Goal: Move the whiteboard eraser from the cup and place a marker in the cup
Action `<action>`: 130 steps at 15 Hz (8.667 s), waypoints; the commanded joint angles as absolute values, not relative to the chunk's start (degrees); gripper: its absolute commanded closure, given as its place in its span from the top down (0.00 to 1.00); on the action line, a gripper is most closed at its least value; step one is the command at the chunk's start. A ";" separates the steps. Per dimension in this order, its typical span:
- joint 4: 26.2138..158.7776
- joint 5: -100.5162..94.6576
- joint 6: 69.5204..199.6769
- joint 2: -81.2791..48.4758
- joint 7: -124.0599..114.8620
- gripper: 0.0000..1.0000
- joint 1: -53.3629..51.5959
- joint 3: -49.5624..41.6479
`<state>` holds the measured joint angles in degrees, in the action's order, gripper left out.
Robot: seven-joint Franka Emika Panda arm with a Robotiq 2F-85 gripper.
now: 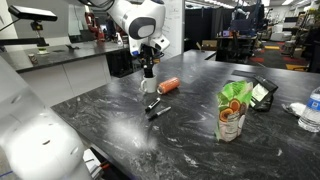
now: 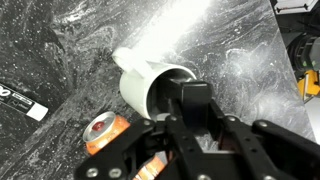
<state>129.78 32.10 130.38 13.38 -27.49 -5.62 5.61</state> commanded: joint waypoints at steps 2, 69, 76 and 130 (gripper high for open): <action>128.33 27.60 130.37 16.59 -30.42 0.07 -4.78 6.68; 138.49 3.03 120.06 12.52 2.92 1.00 -3.43 3.43; 138.44 2.56 121.84 9.12 12.00 1.00 -4.05 2.68; 117.84 4.83 114.43 2.50 -4.92 0.04 -7.09 6.48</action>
<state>115.48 4.19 109.67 -1.07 -3.54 -6.67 5.75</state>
